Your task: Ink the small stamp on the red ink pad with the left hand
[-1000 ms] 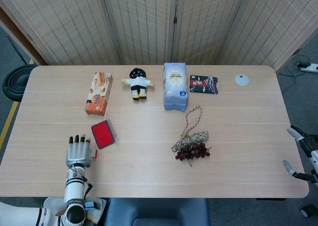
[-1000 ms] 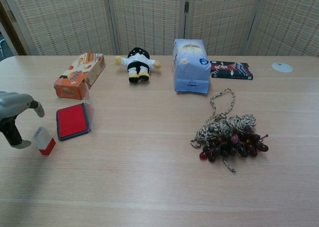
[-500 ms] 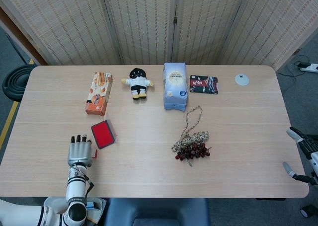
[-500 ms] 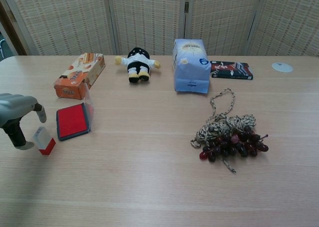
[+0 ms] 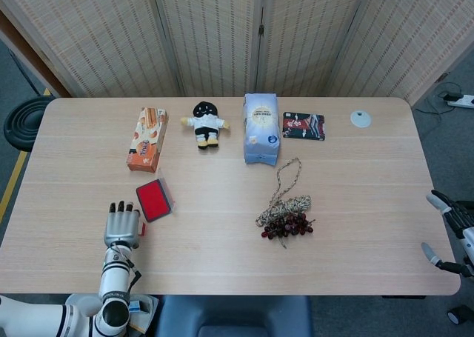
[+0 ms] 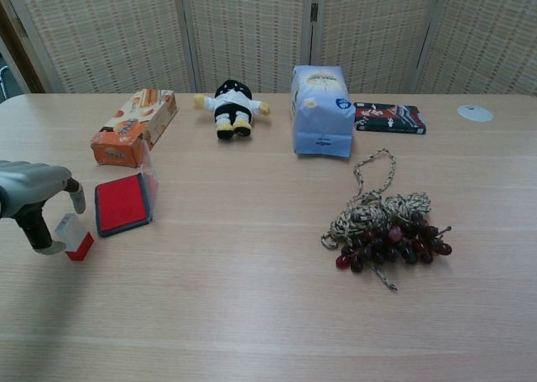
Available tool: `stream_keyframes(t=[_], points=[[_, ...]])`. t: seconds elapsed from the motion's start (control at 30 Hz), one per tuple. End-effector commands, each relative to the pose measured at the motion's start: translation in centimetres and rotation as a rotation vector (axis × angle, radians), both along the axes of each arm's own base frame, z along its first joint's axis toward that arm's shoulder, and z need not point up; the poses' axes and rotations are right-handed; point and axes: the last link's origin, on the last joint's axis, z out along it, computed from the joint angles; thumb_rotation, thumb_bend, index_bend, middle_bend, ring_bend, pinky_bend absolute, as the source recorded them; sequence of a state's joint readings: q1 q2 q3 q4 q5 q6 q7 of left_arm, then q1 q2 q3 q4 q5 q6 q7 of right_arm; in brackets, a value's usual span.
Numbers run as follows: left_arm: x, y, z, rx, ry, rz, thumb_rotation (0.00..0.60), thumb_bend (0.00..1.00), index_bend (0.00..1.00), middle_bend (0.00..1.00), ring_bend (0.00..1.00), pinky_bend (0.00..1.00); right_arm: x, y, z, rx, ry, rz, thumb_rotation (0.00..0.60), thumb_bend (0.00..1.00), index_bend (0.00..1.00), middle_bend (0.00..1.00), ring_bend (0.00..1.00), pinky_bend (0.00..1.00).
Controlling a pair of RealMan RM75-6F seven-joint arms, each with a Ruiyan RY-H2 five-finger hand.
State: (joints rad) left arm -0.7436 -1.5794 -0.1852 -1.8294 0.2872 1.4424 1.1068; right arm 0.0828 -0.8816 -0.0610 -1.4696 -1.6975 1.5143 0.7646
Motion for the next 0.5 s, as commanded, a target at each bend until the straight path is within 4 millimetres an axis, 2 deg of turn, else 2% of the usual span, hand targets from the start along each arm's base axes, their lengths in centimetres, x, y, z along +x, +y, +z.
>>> stream_keyframes(t=[0.03, 0.5], points=[[-0.06, 0.15, -0.02, -0.002, 0.000, -0.002, 0.600, 0.30, 0.27, 0.13, 0.00, 0.05, -0.02, 0.00, 0.01, 0.000, 0.002, -0.001, 0.600, 0.38, 0.02, 0.00, 0.00, 0.00], [-0.53, 0.85, -0.07, -0.004, -0.011, -0.002, 0.600, 0.30, 0.35, 0.17, 0.06, 0.10, -0.10, -0.09, 0.03, -0.006, 0.008, -0.009, 0.600, 0.38, 0.02, 0.00, 0.00, 0.00]])
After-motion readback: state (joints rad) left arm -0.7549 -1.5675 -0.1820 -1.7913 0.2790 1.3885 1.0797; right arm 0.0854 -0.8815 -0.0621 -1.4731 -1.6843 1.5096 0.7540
